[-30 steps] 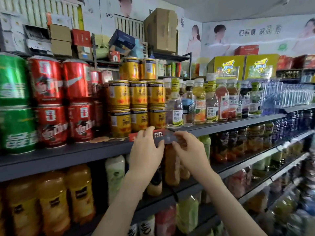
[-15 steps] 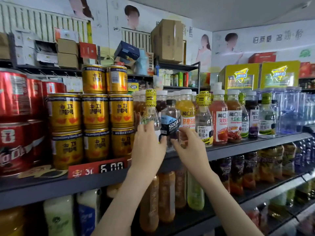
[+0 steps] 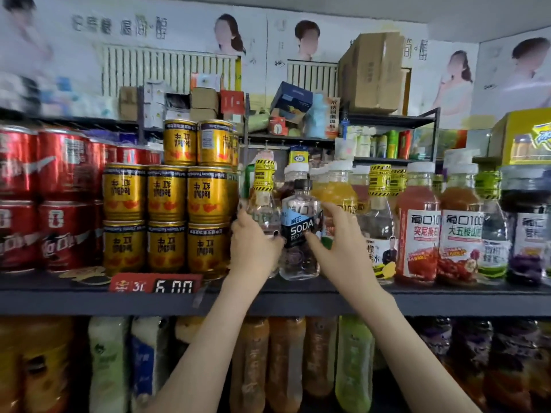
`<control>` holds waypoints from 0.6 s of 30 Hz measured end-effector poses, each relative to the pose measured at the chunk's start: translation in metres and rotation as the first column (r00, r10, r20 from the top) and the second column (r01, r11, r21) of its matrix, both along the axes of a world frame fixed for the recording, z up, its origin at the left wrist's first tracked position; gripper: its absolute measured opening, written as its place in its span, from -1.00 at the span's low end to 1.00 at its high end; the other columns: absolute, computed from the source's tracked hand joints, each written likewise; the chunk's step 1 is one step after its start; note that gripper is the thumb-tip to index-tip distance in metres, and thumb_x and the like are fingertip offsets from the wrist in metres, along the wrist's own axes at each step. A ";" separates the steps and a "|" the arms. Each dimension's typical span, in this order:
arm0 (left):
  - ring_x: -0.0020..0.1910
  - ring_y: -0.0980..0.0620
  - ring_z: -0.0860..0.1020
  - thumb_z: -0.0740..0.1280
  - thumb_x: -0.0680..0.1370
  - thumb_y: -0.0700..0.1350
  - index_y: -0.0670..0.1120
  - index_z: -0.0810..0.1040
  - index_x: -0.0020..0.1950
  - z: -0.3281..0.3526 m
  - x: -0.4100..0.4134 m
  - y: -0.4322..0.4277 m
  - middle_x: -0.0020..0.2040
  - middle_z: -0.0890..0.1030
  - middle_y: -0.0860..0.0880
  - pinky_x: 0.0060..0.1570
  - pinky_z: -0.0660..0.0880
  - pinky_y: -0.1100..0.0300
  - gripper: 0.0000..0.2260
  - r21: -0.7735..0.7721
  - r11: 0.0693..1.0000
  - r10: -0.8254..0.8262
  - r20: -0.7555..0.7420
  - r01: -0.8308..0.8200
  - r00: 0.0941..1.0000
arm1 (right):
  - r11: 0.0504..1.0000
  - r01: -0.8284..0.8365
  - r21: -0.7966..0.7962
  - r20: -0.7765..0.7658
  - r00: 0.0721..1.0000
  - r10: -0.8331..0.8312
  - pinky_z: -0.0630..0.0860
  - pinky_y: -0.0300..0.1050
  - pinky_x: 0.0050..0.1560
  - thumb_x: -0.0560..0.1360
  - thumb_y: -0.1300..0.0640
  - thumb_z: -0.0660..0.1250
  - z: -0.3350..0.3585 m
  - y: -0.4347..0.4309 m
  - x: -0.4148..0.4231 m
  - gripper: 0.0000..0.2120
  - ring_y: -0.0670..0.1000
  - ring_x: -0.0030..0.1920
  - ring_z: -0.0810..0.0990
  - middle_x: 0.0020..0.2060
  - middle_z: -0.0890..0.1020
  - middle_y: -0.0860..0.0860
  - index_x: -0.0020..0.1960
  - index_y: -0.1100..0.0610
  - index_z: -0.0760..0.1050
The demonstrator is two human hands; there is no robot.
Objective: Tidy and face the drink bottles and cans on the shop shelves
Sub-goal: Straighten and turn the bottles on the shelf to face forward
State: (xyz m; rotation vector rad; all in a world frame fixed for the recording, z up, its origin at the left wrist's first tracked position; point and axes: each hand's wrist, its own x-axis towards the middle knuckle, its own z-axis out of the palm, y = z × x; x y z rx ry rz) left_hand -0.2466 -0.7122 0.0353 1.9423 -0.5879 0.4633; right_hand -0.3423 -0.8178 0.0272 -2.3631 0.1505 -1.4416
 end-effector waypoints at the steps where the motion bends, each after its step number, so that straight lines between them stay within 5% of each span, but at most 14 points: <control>1: 0.27 -0.16 0.39 0.47 0.40 -0.05 -0.19 0.14 0.45 0.000 0.000 -0.001 0.34 0.35 -0.18 0.22 0.39 0.02 -0.24 -0.014 1.000 0.027 -0.010 -0.027 1.000 | 1.000 -0.020 -0.002 -0.009 1.000 0.020 0.19 -0.34 0.22 0.54 0.09 0.31 -0.002 -0.004 -0.002 -0.48 -0.05 0.32 0.33 0.30 0.40 -0.01 0.44 0.11 0.24; 5: 0.20 -0.10 0.47 0.51 0.35 -0.03 -0.16 0.28 0.39 -0.007 -0.012 0.000 0.26 0.46 -0.10 0.13 0.47 0.06 -0.30 -0.132 0.985 0.115 0.046 -0.108 0.992 | 0.995 -0.101 0.008 0.000 0.995 0.101 0.21 -0.47 0.03 0.52 0.12 0.34 -0.011 -0.010 -0.008 -0.57 -0.06 0.18 0.42 0.13 0.44 -0.07 0.35 0.12 0.34; 9: 0.13 0.10 0.45 0.50 0.39 -0.08 -0.09 0.27 0.40 -0.009 -0.052 0.004 0.24 0.44 0.03 0.00 0.35 0.38 -0.34 -0.282 0.955 0.163 0.244 -0.091 0.956 | 0.955 -0.265 0.134 0.023 0.964 0.265 0.31 -0.59 -0.07 0.50 0.00 0.35 -0.011 -0.004 -0.018 -0.61 -0.27 0.02 0.47 0.07 0.48 -0.20 0.29 0.01 0.39; 14: 0.30 0.05 0.39 0.49 0.40 -0.04 -0.05 0.20 0.47 0.005 -0.089 -0.006 0.36 0.38 0.00 0.23 0.45 0.10 -0.28 -0.197 0.979 0.041 0.457 0.057 0.888 | 0.732 -0.567 0.377 0.161 0.818 0.552 0.48 -0.39 0.00 0.40 -0.24 0.34 -0.002 -0.002 -0.044 -0.50 -0.28 0.10 0.53 0.09 0.57 -0.20 0.27 -0.08 0.41; 18: 0.38 -0.10 0.35 0.51 0.39 -0.21 -0.18 0.20 0.47 -0.005 -0.113 -0.043 0.39 0.36 -0.16 0.28 0.42 -0.06 -0.26 -0.053 0.996 -0.027 0.583 0.071 0.812 | 0.824 -0.422 0.378 0.189 0.907 0.377 0.46 -0.44 -0.15 0.27 -0.15 0.44 0.004 -0.022 -0.066 -0.56 -0.30 -0.08 0.57 -0.05 0.63 -0.17 0.10 -0.07 0.46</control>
